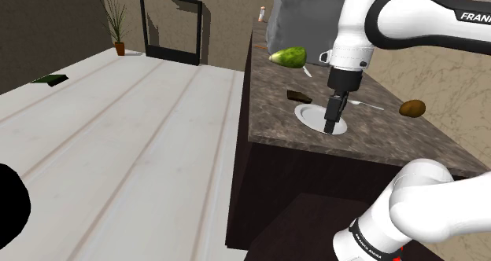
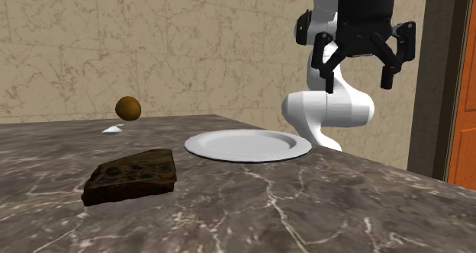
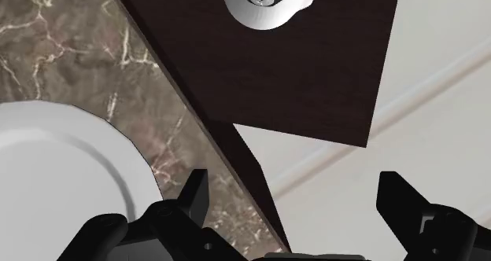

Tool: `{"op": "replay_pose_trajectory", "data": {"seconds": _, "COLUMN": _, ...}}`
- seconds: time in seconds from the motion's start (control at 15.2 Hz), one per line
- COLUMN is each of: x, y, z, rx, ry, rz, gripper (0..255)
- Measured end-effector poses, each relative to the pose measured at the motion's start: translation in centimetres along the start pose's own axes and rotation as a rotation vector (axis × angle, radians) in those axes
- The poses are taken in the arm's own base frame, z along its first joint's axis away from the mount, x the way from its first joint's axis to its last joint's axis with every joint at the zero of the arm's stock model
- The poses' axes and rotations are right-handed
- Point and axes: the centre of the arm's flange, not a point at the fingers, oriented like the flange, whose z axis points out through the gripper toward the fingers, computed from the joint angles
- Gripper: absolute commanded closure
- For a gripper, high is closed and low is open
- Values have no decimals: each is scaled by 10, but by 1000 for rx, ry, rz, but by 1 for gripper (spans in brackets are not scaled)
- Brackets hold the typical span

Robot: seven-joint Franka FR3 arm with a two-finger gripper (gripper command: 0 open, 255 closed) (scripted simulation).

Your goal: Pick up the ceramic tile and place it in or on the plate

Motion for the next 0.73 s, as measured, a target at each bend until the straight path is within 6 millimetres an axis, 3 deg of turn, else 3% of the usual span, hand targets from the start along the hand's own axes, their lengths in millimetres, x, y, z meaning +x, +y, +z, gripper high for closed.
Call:
{"op": "replay_pose_trajectory", "data": {"seconds": 0.2, "x": 4, "y": 13, "z": 1, "rx": -2, "ry": 11, "rz": 2, "gripper": 0}}
{"op": "replay_pose_trajectory", "data": {"seconds": 0.73, "x": 42, "y": 99, "z": 6, "rx": -20, "ry": 82, "rz": 13, "gripper": 0}}
